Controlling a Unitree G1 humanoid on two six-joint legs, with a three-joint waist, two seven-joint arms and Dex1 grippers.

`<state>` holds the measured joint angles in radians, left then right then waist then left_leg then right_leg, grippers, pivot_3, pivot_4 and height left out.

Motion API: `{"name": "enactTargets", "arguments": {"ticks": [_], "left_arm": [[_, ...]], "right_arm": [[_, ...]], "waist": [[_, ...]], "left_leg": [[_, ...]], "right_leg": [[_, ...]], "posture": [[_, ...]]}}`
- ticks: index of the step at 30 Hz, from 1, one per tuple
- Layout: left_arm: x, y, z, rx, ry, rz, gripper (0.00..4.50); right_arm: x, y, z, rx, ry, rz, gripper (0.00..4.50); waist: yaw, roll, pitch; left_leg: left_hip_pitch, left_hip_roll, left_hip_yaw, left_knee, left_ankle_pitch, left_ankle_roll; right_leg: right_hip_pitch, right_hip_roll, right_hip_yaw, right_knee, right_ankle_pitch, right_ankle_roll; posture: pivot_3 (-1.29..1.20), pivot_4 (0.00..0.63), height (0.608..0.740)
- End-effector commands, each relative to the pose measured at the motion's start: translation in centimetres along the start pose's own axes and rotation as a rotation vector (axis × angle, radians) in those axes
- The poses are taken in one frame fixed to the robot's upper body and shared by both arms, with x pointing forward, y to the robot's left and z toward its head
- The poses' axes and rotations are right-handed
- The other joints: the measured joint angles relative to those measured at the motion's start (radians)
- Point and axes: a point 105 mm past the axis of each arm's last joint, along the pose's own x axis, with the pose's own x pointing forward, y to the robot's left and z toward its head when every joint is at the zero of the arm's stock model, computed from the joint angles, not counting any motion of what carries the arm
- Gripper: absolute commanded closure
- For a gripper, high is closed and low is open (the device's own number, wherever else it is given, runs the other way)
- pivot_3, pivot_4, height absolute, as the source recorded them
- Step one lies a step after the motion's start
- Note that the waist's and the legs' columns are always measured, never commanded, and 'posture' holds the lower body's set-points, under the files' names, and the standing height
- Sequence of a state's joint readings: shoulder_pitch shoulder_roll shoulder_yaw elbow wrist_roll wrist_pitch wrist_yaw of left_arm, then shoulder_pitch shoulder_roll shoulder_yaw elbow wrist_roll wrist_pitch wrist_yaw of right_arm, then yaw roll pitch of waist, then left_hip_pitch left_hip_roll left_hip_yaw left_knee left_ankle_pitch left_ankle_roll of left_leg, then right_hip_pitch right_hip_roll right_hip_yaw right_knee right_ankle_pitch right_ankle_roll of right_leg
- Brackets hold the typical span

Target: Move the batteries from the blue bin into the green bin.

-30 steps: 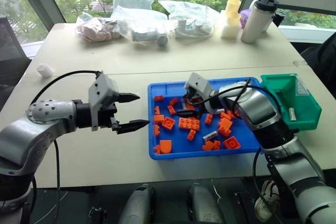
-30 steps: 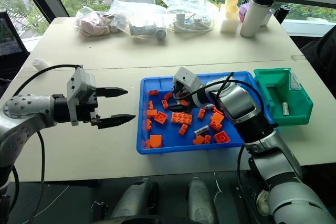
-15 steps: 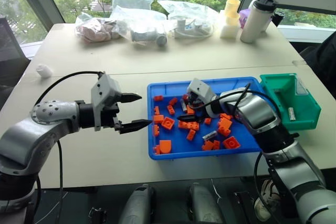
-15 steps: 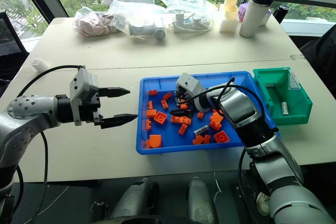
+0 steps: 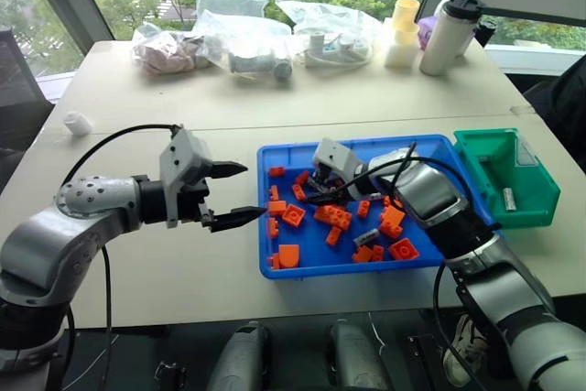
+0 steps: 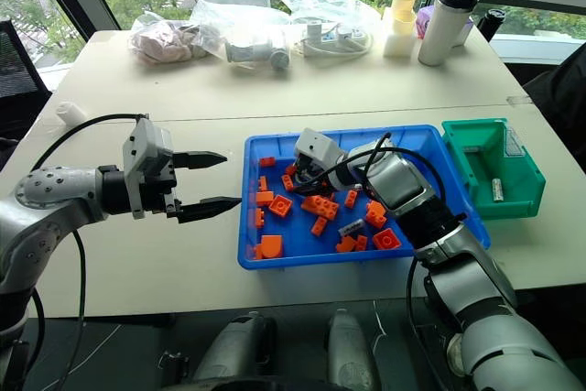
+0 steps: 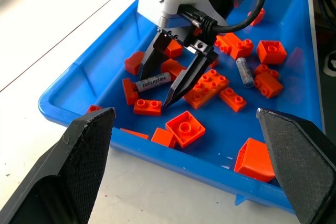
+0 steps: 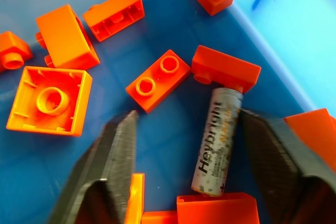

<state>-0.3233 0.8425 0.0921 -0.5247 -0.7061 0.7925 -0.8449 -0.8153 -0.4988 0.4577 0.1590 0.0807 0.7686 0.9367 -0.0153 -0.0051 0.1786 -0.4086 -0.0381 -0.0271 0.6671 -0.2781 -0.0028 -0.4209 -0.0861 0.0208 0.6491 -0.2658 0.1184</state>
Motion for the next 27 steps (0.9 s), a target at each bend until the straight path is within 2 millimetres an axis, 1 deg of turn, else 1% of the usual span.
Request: {"name": "enactTargets", "arguments": {"ticks": [1, 2, 3, 9, 13, 15, 17, 18, 19, 20, 22, 23, 24, 25, 26, 27], "left_arm": [[-0.2, -0.2, 0.7, 0.040, -0.021, 0.001, 0.00], [-0.2, -0.2, 0.7, 0.039, -0.020, 0.000, 0.00], [-0.2, -0.2, 0.7, 0.038, -0.019, -0.002, 0.00], [-0.1, -0.4, 0.2, 0.046, 0.014, -0.026, 0.00], [0.0, -0.3, 0.5, 0.043, -0.010, -0.029, 0.00], [0.4, 0.0, 1.4, 0.032, -0.071, -0.032, 0.00], [0.8, 0.0, 2.0, 0.020, -0.108, -0.044, 0.00], [1.3, -0.1, 2.1, 0.025, -0.116, -0.062, 0.00], [1.6, -0.2, 2.2, 0.030, -0.120, -0.076, 0.00], [2.2, -0.3, 2.5, 0.035, -0.137, -0.099, 0.00], [3.2, -0.5, 3.0, 0.048, -0.160, -0.142, 0.00], [3.9, -0.7, 3.5, 0.064, -0.173, -0.176, 0.00], [4.5, -0.8, 3.9, 0.078, -0.182, -0.206, 0.00], [5.0, -1.0, 4.5, 0.092, -0.194, -0.237, 0.00], [5.2, -1.1, 4.8, 0.100, -0.201, -0.255, 0.00], [5.6, -1.1, 5.1, 0.108, -0.213, -0.274, 0.00]], "right_arm": [[0.1, 0.4, 0.0, -0.013, 0.018, 0.013, 3.62], [0.0, 0.4, 0.1, -0.015, 0.014, 0.010, 4.16], [-0.1, 0.3, 0.2, -0.016, 0.010, 0.006, 4.48], [-1.0, 0.2, 1.3, -0.003, -0.035, -0.025, 4.44], [-2.9, -0.4, 2.4, 0.036, -0.103, -0.082, 4.44], [-5.7, -1.7, 3.9, 0.121, -0.213, -0.172, 4.44], [-7.9, -2.3, 4.7, 0.201, -0.288, -0.224, 4.44], [-9.7, -2.8, 5.1, 0.261, -0.338, -0.257, 4.44], [-10.9, -3.0, 5.3, 0.303, -0.371, -0.279, 4.44], [-12.9, -3.6, 5.5, 0.346, -0.436, -0.334, 4.44], [-15.9, -4.4, 5.5, 0.417, -0.530, -0.413, 4.44], [-17.9, -4.9, 5.1, 0.448, -0.583, -0.471, 4.44], [-19.5, -5.3, 4.5, 0.474, -0.606, -0.526, 4.44], [-21.3, -5.9, 3.0, 0.493, -0.595, -0.613, 4.44], [-22.4, -6.1, 2.1, 0.499, -0.580, -0.669, 4.44], [-23.8, -6.5, 0.2, 0.509, -0.524, -0.760, 4.44]], "waist": [[0.000, 0.000, 0.000], [0.000, 0.000, 0.000], [0.000, 0.000, 0.000], [0.000, 0.000, 0.000], [0.001, 0.000, 0.000], [0.005, 0.000, 0.000], [0.007, 0.000, 0.000], [0.006, 0.000, 0.000], [0.008, 0.000, 0.000], [0.008, 0.000, 0.000], [0.007, 0.000, 0.000], [0.009, 0.000, 0.000], [0.009, 0.000, 0.000], [0.011, 0.000, 0.000], [0.013, 0.000, 0.000], [0.012, 0.000, 0.000]], "left_leg": [[0.000, 0.000, 0.000, 0.000, 0.000, 0.000], [0.000, 0.000, 0.000, 0.000, 0.000, 0.000], [0.000, 0.000, 0.000, 0.000, 0.000, 0.000], [0.000, 0.000, 0.000, 0.000, 0.000, 0.000], [0.000, 0.000, 0.000, 0.000, 0.000, 0.000], [0.000, 0.000, 0.000, 0.000, 0.000, 0.000], [-0.001, 0.000, 0.000, 0.000, 0.000, 0.000], [-0.001, 0.000, 0.000, 0.000, 0.000, 0.000], [-0.001, -0.001, 0.000, 0.000, 0.000, 0.000], [-0.001, -0.001, 0.000, 0.000, 0.000, 0.000], [-0.001, -0.001, -0.001, 0.000, 0.000, 0.000], [-0.001, -0.001, -0.001, 0.000, 0.000, 0.000], [-0.001, -0.001, 0.000, 0.000, 0.000, 0.000], [-0.001, -0.001, 0.000, 0.000, 0.000, 0.000], [-0.001, -0.001, 0.000, 0.000, 0.000, 0.000], [-0.002, -0.002, 0.000, 0.000, 0.000, 0.000]], "right_leg": [[0.000, 0.000, 0.000, 0.000, 0.000, 0.000], [0.000, 0.000, 0.000, 0.000, 0.000, 0.000], [0.000, 0.000, 0.000, 0.000, 0.000, 0.000], [0.000, 0.000, 0.000, 0.000, 0.000, 0.000], [0.000, 0.000, 0.000, 0.000, 0.000, 0.000], [0.000, -0.001, 0.000, 0.000, 0.000, 0.000], [-0.001, -0.001, 0.000, 0.000, 0.000, 0.000], [-0.001, -0.001, 0.000, 0.000, 0.000, 0.000], [-0.001, -0.001, 0.000, 0.000, 0.000, 0.000], [-0.001, -0.001, 0.000, 0.000, 0.000, 0.000], [-0.001, -0.001, 0.000, 0.000, 0.000, 0.000], [-0.001, -0.001, 0.000, 0.000, 0.000, 0.000], [0.000, -0.001, 0.000, 0.000, 0.000, 0.000], [0.000, -0.001, 0.000, 0.000, 0.000, 0.000], [0.000, -0.001, 0.000, 0.000, 0.000, 0.000], [0.000, -0.001, 0.000, 0.000, 0.000, 0.000]], "posture": [[0.00, 0.150, 0.740], [0.00, 0.150, 0.740], [0.00, 0.150, 0.740], [0.00, 0.150, 0.740], [0.00, 0.150, 0.740], [0.00, 0.150, 0.740], [0.00, 0.150, 0.740], [0.00, 0.150, 0.740], [0.00, 0.150, 0.740], [0.00, 0.150, 0.740], [0.00, 0.150, 0.740], [0.00, 0.150, 0.740], [0.00, 0.150, 0.740], [0.00, 0.150, 0.740], [0.00, 0.150, 0.740], [0.00, 0.150, 0.740]]}}
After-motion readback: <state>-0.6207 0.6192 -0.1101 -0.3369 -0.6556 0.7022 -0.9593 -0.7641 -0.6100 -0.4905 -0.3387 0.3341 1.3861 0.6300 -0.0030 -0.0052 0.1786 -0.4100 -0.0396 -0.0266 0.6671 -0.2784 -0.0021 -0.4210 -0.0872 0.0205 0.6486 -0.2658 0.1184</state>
